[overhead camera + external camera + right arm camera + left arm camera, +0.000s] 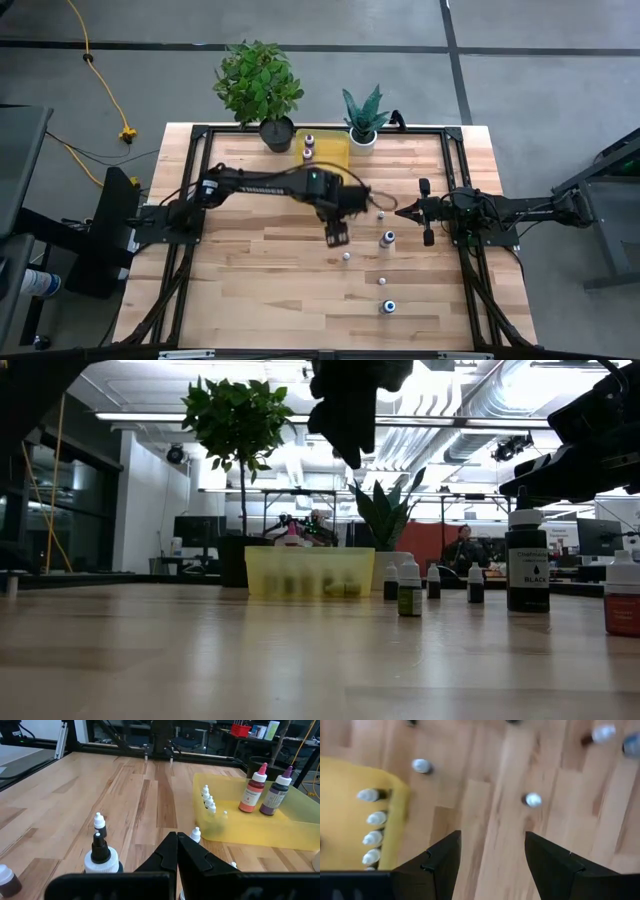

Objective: Pick & Place food coloring
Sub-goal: Put the small light green food coloring bottle into the yellow bin

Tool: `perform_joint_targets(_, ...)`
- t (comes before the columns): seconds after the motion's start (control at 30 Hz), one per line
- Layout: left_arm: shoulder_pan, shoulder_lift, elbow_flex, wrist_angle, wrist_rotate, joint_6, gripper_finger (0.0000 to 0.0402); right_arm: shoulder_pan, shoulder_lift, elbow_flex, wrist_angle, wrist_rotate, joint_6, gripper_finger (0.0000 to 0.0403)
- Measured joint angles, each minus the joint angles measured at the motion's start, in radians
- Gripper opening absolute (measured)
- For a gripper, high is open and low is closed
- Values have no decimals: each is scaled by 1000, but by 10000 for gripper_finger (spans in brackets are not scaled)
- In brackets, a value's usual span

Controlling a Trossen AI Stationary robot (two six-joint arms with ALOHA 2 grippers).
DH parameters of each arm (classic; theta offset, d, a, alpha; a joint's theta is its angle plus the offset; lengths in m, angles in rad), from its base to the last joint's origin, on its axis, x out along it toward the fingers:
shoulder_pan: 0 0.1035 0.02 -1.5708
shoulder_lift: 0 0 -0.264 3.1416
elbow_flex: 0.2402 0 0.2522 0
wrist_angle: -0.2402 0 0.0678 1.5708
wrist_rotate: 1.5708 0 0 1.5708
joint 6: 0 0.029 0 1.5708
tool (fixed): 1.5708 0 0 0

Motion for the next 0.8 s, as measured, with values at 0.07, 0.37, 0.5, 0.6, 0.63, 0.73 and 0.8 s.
perform_joint_targets(0.07,-20,0,-22,8,0,45,209,0,0,0,0,0,0,0)
perform_joint_targets(0.37,-89,0,-121,121,92,229,209,0,0,0,0,0,0,0)
perform_joint_targets(0.5,-105,1,-180,208,101,272,209,0,0,0,0,0,0,0)
perform_joint_targets(0.6,-110,1,-228,276,96,308,209,0,0,0,0,0,0,0)
perform_joint_targets(0.63,-109,2,-237,288,96,319,209,0,0,0,0,0,0,0)
perform_joint_targets(0.73,-108,2,-252,337,96,348,209,0,0,0,0,0,0,0)
perform_joint_targets(0.8,-108,10,-260,357,93,376,209,0,0,0,0,0,0,0)
